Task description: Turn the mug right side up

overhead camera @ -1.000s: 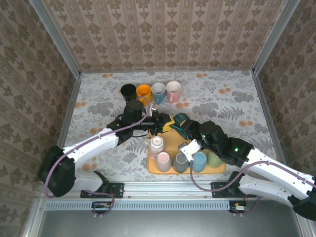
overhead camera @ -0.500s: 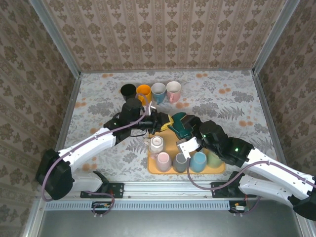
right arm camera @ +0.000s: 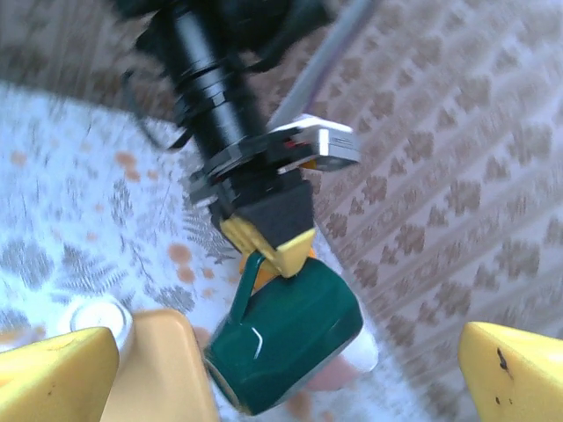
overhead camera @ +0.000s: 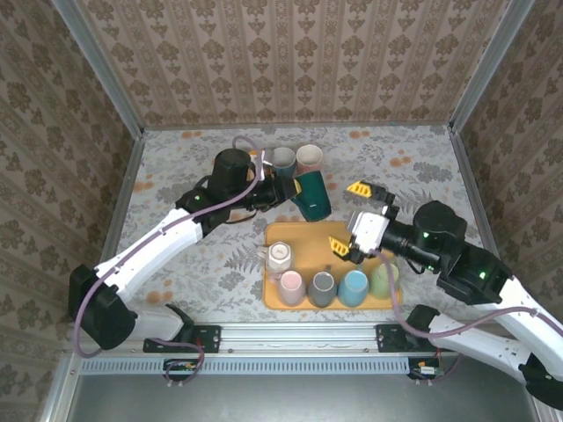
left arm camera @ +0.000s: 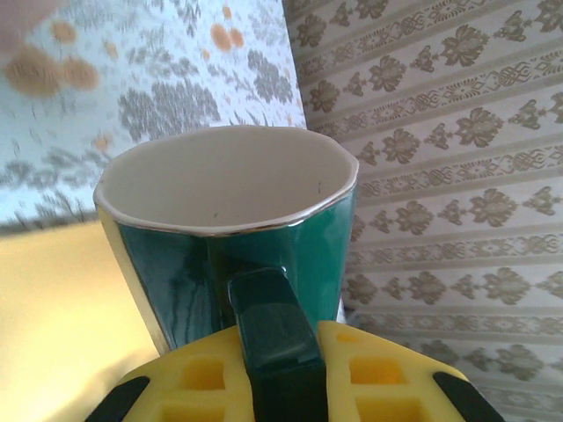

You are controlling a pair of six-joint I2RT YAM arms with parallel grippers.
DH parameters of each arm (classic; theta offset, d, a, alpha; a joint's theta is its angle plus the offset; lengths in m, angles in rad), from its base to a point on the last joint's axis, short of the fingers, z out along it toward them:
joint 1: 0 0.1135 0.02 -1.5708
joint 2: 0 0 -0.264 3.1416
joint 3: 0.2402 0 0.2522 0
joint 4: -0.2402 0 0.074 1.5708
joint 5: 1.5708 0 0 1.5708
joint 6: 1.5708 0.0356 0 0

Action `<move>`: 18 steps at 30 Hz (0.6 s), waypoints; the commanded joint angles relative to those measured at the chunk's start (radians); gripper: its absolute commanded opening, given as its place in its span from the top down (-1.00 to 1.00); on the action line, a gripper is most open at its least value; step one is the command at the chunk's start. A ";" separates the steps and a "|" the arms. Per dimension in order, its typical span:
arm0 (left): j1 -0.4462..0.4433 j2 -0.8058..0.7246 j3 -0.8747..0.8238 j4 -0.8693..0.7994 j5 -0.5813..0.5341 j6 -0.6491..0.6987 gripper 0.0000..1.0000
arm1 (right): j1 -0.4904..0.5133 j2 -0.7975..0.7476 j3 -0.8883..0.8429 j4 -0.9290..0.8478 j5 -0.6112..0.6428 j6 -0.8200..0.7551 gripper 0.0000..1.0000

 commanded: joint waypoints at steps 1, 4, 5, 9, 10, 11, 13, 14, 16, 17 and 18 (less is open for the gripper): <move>-0.026 0.033 0.064 0.062 -0.099 0.200 1.00 | -0.056 0.055 0.126 -0.044 0.118 0.438 -1.00; -0.068 0.077 0.080 0.132 -0.199 0.345 1.00 | -0.089 0.027 0.090 0.026 0.190 0.516 -1.00; -0.084 0.091 0.080 0.164 -0.230 0.397 1.00 | -0.092 0.003 0.066 0.058 0.222 0.524 -1.00; -0.167 0.163 0.096 0.292 -0.375 0.673 1.00 | -0.114 -0.090 0.001 0.144 0.341 0.545 -1.00; -0.182 0.183 0.102 0.319 -0.398 0.714 1.00 | -0.120 -0.102 -0.009 0.151 0.351 0.548 -1.00; -0.193 0.207 0.109 0.349 -0.414 0.746 1.00 | -0.126 -0.114 -0.018 0.155 0.354 0.545 -1.00; -0.211 0.259 0.117 0.416 -0.451 0.788 1.00 | -0.131 -0.130 -0.030 0.155 0.369 0.541 -1.00; -0.215 0.280 0.114 0.454 -0.468 0.801 1.00 | -0.132 -0.138 -0.036 0.155 0.380 0.540 -1.00; -0.230 0.335 0.095 0.575 -0.508 0.848 1.00 | -0.132 -0.156 -0.054 0.165 0.407 0.530 -1.00; -0.236 0.361 0.087 0.631 -0.529 0.868 1.00 | -0.133 -0.166 -0.064 0.173 0.426 0.527 -1.00; -0.240 0.394 0.082 0.694 -0.553 0.886 1.00 | -0.133 -0.177 -0.076 0.186 0.447 0.521 -1.00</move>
